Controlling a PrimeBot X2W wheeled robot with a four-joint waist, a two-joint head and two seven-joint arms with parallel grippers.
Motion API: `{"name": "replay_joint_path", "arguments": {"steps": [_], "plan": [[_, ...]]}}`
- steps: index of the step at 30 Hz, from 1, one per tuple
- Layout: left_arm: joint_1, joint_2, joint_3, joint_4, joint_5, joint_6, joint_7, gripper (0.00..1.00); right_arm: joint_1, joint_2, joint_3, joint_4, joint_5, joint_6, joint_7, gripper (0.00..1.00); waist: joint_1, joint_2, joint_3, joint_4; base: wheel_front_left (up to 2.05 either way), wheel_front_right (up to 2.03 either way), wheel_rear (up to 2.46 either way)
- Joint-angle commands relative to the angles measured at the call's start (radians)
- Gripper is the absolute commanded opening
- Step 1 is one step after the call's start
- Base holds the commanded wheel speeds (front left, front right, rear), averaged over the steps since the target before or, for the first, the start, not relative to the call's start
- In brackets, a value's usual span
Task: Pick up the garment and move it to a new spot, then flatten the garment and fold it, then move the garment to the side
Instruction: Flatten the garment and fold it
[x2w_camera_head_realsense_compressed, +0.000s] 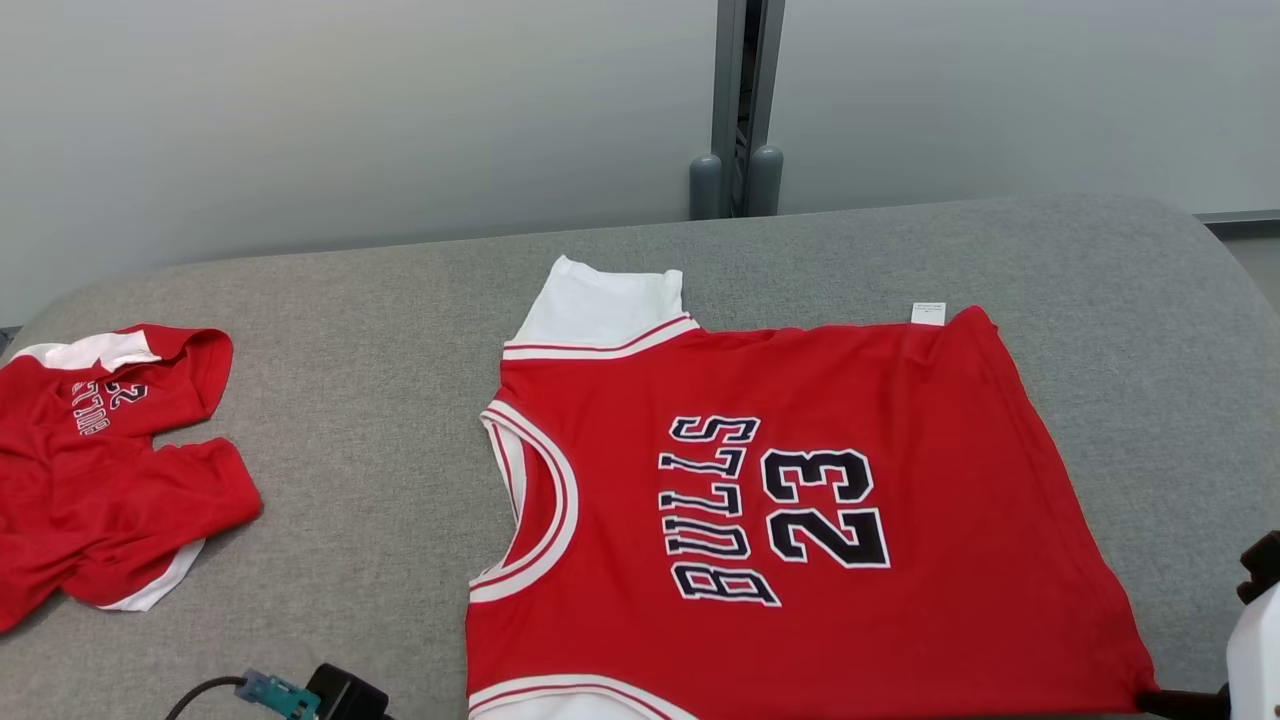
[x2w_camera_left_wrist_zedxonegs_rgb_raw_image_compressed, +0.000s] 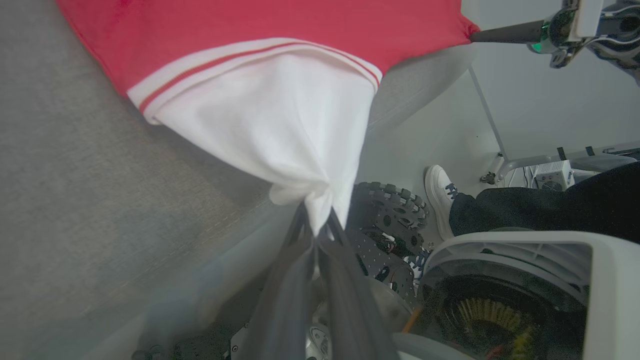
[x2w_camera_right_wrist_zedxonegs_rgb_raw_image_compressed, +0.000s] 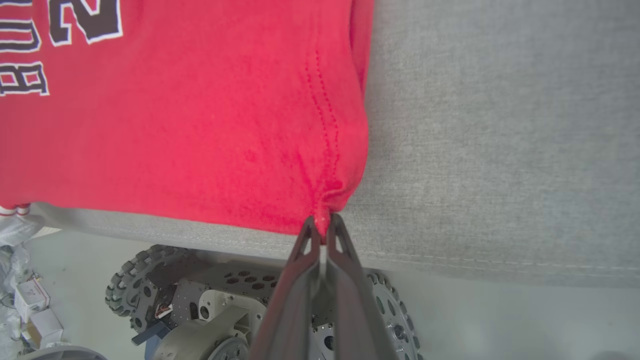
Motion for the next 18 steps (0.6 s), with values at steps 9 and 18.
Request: {"name": "replay_joint_path", "arguments": {"steps": [9, 18], "plan": [[-0.009, 0.013, 0.019, -0.049, -0.029, 0.002, 0.006, 0.00, 0.033, -0.021, -0.061, -0.059, 0.000, -0.001, -0.004, 0.00, 0.0001, -0.0001, 0.021, 0.002, 0.00, 0.00, 0.00], [-0.060, -0.018, 0.085, -0.090, -0.133, -0.005, -0.006, 0.00, -0.015, 0.019, -0.127, -0.054, -0.027, -0.001, -0.012, 0.00, 0.0001, -0.0001, 0.062, 0.006, 0.00, 0.00, 0.00]]}}
